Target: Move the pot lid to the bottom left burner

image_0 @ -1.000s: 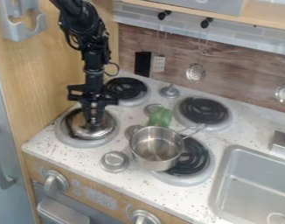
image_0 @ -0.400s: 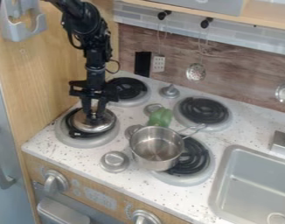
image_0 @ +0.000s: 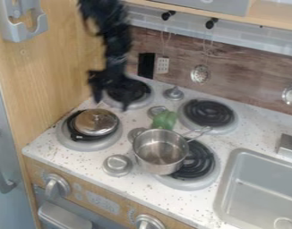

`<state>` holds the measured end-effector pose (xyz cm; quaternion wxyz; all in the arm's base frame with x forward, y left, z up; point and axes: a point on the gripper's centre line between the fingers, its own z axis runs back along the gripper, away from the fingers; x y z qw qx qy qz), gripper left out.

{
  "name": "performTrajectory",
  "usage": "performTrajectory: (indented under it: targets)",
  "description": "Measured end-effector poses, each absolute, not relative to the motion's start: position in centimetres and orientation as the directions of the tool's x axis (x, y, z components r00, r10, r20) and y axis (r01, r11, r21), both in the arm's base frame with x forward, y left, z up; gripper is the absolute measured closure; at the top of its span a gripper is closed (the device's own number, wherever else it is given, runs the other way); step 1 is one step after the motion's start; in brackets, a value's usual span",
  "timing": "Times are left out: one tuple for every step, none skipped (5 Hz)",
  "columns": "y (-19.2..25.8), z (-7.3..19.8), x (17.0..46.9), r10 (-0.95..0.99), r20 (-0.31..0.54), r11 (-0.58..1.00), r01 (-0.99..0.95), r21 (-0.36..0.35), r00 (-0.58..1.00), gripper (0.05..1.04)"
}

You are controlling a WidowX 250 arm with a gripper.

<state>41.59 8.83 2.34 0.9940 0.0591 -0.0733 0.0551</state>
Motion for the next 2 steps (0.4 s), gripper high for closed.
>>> performTrajectory:
  targets:
    - [6.8,4.4,41.1,-0.015,0.214,0.997,-0.001,0.074,0.977,0.080]
    - [5.5,5.0,41.4,-0.081,0.246,0.997,0.076,0.033,0.966,0.084]
